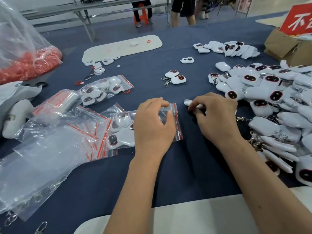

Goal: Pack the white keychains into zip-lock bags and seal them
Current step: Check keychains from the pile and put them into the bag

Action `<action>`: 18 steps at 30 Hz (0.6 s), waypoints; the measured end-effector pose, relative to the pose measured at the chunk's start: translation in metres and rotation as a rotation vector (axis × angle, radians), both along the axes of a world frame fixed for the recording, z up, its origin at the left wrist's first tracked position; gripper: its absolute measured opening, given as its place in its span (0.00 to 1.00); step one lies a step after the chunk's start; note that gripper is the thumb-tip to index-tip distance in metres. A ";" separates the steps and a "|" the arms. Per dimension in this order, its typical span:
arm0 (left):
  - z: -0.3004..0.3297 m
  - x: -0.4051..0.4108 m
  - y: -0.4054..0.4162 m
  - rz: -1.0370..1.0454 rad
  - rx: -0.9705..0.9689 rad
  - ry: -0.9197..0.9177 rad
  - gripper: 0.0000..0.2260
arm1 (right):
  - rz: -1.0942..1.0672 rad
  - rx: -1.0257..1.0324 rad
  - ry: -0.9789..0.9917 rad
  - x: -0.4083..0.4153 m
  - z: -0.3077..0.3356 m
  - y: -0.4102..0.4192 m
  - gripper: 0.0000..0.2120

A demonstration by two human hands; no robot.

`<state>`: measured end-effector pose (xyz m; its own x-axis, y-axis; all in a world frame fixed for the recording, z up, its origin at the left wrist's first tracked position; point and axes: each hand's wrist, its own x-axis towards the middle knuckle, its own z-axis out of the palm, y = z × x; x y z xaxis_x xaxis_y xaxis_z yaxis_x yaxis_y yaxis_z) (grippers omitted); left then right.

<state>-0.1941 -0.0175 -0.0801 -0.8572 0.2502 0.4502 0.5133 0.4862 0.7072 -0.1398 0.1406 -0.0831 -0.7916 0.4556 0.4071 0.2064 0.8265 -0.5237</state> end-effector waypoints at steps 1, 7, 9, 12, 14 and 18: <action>0.000 -0.001 0.000 0.002 0.031 0.003 0.08 | 0.024 0.007 0.047 0.000 0.000 -0.003 0.12; 0.001 -0.004 0.001 0.003 0.218 -0.133 0.08 | 0.192 -0.548 0.314 -0.007 0.001 -0.023 0.06; 0.002 -0.005 0.001 -0.016 0.304 -0.179 0.06 | 0.272 -0.842 0.284 -0.010 0.000 -0.028 0.10; 0.002 -0.008 -0.002 -0.015 0.396 -0.251 0.05 | 0.362 -1.011 0.211 -0.011 -0.003 -0.028 0.08; 0.003 -0.008 -0.003 -0.018 0.441 -0.297 0.06 | 0.364 -1.032 0.199 -0.012 -0.006 -0.026 0.09; 0.003 -0.008 -0.003 -0.046 0.356 -0.276 0.07 | 0.367 -1.098 0.259 -0.014 -0.007 -0.029 0.10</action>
